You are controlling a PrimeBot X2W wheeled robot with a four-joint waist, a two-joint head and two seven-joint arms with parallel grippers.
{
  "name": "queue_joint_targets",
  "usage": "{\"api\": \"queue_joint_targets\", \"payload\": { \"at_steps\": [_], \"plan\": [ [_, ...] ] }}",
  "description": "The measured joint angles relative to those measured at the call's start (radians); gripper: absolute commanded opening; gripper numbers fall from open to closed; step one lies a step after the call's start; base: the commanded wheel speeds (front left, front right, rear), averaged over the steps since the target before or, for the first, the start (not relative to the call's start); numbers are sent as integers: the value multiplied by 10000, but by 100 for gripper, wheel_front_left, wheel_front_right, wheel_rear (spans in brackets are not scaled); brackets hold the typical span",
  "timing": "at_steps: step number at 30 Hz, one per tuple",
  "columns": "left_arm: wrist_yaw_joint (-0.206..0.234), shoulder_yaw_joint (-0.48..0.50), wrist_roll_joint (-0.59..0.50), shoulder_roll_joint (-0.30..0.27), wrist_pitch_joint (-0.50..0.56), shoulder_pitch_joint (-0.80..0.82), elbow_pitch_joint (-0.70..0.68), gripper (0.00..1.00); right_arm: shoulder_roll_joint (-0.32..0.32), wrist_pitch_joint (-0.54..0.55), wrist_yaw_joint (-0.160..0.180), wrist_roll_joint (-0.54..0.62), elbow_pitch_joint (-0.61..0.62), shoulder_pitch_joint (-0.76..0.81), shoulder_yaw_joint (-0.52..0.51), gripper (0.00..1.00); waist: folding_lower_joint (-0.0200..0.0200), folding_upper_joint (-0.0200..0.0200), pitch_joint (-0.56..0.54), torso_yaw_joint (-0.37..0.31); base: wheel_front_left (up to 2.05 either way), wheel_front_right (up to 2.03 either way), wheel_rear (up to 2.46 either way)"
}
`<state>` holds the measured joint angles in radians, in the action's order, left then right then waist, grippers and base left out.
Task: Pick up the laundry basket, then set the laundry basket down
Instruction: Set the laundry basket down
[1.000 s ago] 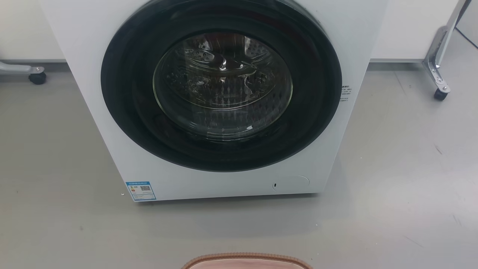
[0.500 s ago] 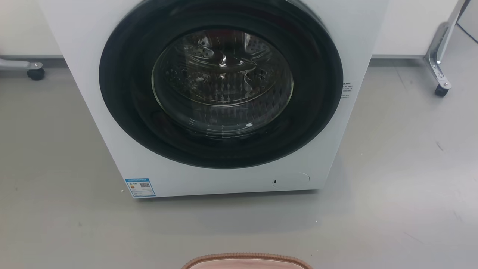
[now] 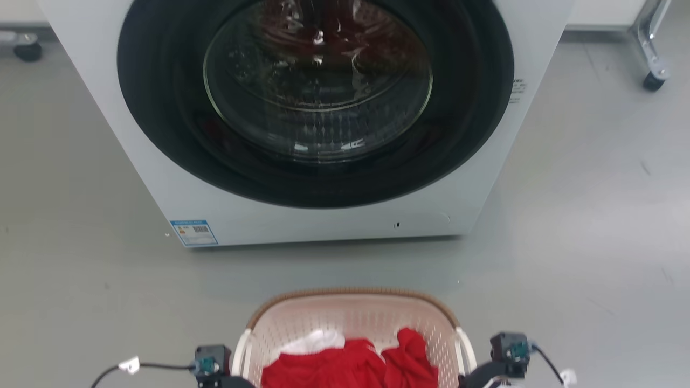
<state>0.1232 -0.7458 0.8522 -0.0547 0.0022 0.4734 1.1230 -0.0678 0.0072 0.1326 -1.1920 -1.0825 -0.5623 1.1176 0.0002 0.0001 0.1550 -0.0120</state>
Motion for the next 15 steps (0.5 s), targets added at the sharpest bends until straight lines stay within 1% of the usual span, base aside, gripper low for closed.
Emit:
{"api": "queue_joint_targets", "payload": {
  "at_steps": [8,9,15],
  "plan": [
    [0,215,-6,17,-136,1400,6,0,8,-98,0,77,-359,-1673,-155,0,0,0,1052,7,0,0,0],
    [0,255,-13,25,-163,1706,6,0,8,-107,0,127,-441,-2024,-182,0,1,0,1335,12,0,0,0],
    [2,343,-67,44,-274,2530,21,0,8,-244,0,188,-671,-2917,-224,0,1,1,2199,33,0,0,0]
  ]
}}
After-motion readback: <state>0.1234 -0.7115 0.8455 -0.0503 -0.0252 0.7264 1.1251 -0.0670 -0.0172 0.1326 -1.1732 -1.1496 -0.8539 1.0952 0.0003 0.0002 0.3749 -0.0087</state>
